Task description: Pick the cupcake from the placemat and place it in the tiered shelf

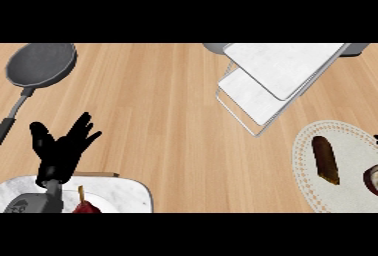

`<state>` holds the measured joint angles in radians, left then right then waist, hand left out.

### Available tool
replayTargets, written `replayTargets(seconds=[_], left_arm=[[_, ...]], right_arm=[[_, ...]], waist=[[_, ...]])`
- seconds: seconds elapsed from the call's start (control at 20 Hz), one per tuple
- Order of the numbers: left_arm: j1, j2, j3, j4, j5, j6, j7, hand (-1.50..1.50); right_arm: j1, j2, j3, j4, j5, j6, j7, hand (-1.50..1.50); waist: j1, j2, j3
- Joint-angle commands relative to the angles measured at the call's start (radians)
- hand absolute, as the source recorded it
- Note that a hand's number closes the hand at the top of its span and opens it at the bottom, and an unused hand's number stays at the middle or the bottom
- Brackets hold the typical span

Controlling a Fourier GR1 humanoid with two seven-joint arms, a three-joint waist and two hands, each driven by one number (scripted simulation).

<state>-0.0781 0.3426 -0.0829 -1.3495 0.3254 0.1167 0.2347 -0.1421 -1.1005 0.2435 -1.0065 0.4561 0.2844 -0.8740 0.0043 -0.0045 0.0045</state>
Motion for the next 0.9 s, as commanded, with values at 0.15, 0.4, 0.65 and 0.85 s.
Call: replayTargets(seconds=[0.15,0.4,0.65,0.85], left_arm=[[0.041,-0.004,0.028,0.046,-0.004,-0.057,-0.010,0.00],[-0.002,-0.040,0.031,0.096,-0.034,-0.045,-0.009,0.00],[0.056,-0.067,-0.001,0.010,-0.079,-0.017,0.001,0.00],[-0.049,-0.043,0.061,0.058,-0.066,-0.033,0.044,0.00]], right_arm=[[-0.026,0.100,0.001,0.070,0.107,-0.040,0.001,-1.50],[-0.034,0.133,-0.040,0.050,0.118,-0.045,0.024,-1.50],[-0.089,0.218,-0.037,0.157,0.177,-0.081,-0.021,-1.50],[-0.131,0.256,-0.054,0.237,0.222,-0.099,-0.071,-1.50]], waist=[[0.004,0.006,-0.004],[-0.003,0.006,-0.005],[0.007,0.006,-0.004],[0.004,0.007,-0.004]])
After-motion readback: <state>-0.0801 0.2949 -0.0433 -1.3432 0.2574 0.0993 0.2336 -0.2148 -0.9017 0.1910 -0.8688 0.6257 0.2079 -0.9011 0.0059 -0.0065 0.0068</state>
